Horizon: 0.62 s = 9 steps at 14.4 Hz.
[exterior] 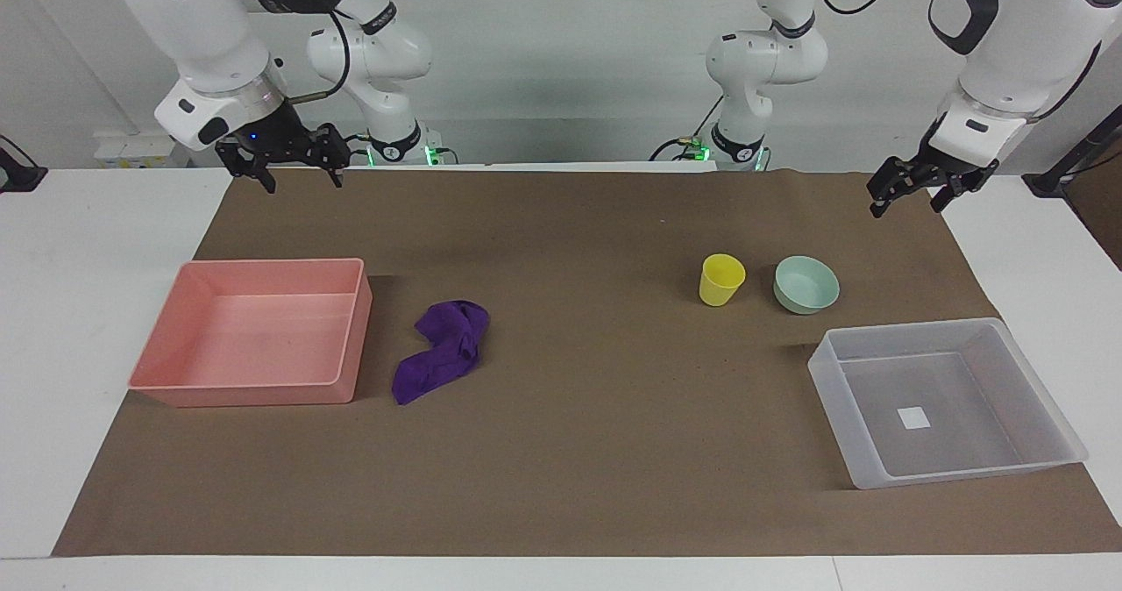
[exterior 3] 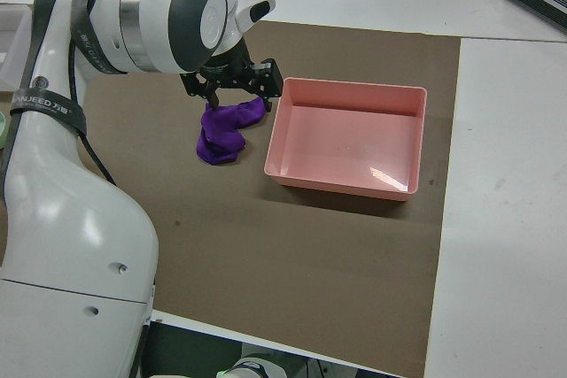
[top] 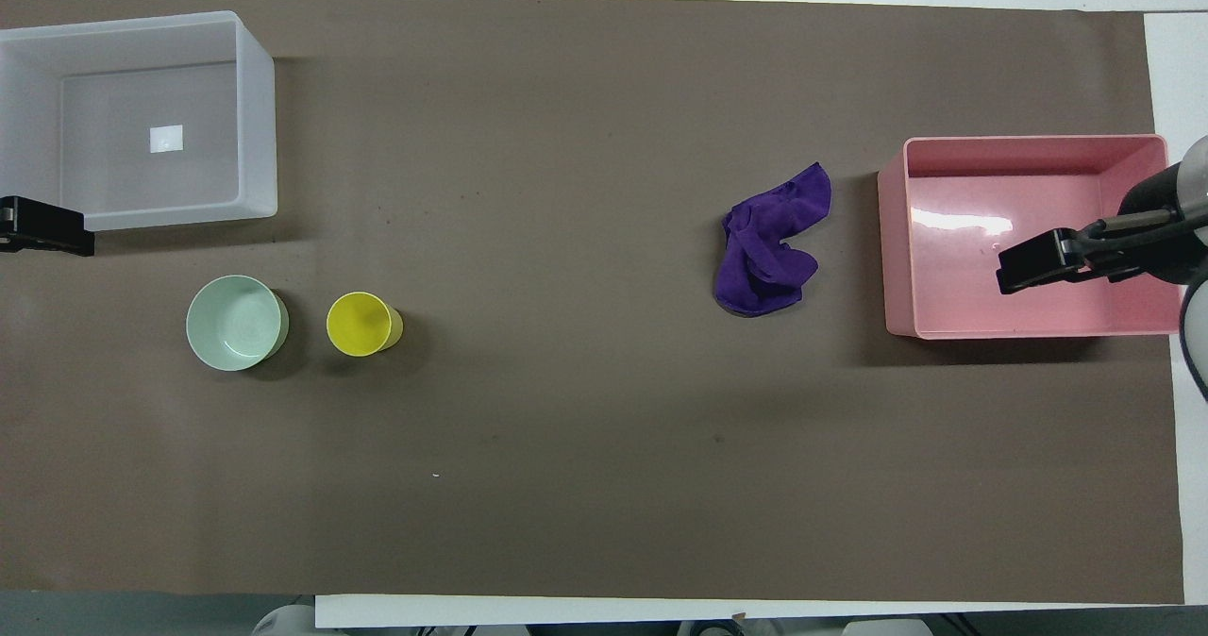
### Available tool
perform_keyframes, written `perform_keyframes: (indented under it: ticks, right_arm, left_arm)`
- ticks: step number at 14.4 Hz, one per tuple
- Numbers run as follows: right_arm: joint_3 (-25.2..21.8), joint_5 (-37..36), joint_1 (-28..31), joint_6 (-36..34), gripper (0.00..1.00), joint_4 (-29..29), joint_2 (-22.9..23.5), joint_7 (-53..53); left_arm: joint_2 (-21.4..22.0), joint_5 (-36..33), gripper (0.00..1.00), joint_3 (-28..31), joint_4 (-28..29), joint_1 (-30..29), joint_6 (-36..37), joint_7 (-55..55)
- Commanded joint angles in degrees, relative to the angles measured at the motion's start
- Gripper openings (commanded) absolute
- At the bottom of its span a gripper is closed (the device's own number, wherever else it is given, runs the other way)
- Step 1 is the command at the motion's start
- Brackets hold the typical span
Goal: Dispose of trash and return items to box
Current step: 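Reach the right gripper toward the purple cloth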
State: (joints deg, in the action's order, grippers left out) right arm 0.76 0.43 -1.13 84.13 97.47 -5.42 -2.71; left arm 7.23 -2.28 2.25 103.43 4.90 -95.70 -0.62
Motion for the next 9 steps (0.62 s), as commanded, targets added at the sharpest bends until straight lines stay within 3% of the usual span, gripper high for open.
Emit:
perform_keyframes:
  ticks: [1,4,6,9]
  right_arm:
    - [-0.2,0.4,-0.4,1.0,0.99,1.1,-1.0,0.4]
    - [-0.1,0.4,0.1,1.3,0.99,1.1,-0.9,0.2]
    - [-0.1,1.3,-0.4,6.5,0.99,2.1,-0.6,-0.1]
    - [-0.1,5.5,-0.6,10.0,0.99,2.1,3.2,0.2]
  left_arm:
    - [-0.4,-0.7,1.0,0.0,-1.3,-0.1,1.5,1.0]
    - [-0.4,-0.7,1.0,0.0,-1.3,-0.1,1.5,1.0]
    - [-0.4,-0.7,1.0,0.0,-1.3,-0.1,1.5,1.0]
    - [-0.4,-0.7,1.0,0.0,-1.3,-0.1,1.5,1.0]
